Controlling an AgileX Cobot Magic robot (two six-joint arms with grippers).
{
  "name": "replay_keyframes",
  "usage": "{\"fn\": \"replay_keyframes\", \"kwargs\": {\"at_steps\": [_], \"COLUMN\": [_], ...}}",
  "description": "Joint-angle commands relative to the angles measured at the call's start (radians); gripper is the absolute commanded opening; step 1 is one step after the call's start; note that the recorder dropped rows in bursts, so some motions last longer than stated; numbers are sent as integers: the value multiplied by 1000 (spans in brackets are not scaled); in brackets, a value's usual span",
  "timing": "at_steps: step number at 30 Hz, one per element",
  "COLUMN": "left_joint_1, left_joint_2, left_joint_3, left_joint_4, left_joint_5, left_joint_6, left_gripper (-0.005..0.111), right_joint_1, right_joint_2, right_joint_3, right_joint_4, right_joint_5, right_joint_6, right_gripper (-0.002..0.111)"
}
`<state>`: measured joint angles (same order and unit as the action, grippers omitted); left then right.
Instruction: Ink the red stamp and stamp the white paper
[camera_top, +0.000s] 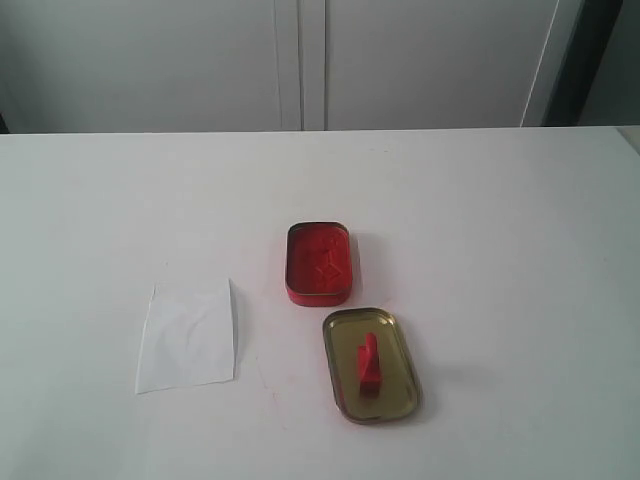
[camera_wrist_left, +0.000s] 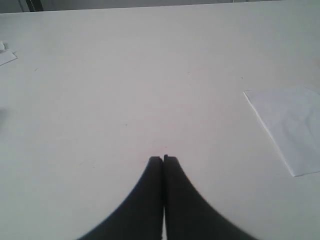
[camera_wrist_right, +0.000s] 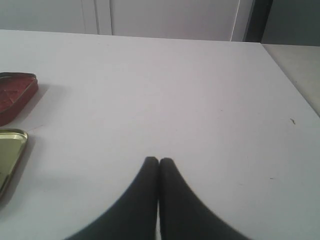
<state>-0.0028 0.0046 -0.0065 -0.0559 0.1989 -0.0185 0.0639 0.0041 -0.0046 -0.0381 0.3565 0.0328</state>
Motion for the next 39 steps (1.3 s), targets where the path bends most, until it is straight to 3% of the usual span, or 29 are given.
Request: {"fn": "replay_keyframes", "kwargs": {"at_steps": [1,15,30,39], "left_joint_1": [1,1,1,1], "left_joint_2": [-5,-5,-5,-5], "left_joint_3": [7,7,7,7], "left_joint_4": [-4,-4,-4,-4], "left_joint_5": [-4,-4,-4,-4], "left_joint_6": [0,0,0,0], "left_gripper": [0,0,0,0], "right_joint_1": [-2,-2,-2,-2], "right_joint_2": [-4,-4,-4,-4], "right_joint_3": [5,5,5,5], "right_joint_4": [-3,-3,-3,-3], "right_joint_5": [-15,-45,-378,-479], "right_joint_6": [-11,-11,-11,-11], "right_gripper": [0,0,0,0]}}
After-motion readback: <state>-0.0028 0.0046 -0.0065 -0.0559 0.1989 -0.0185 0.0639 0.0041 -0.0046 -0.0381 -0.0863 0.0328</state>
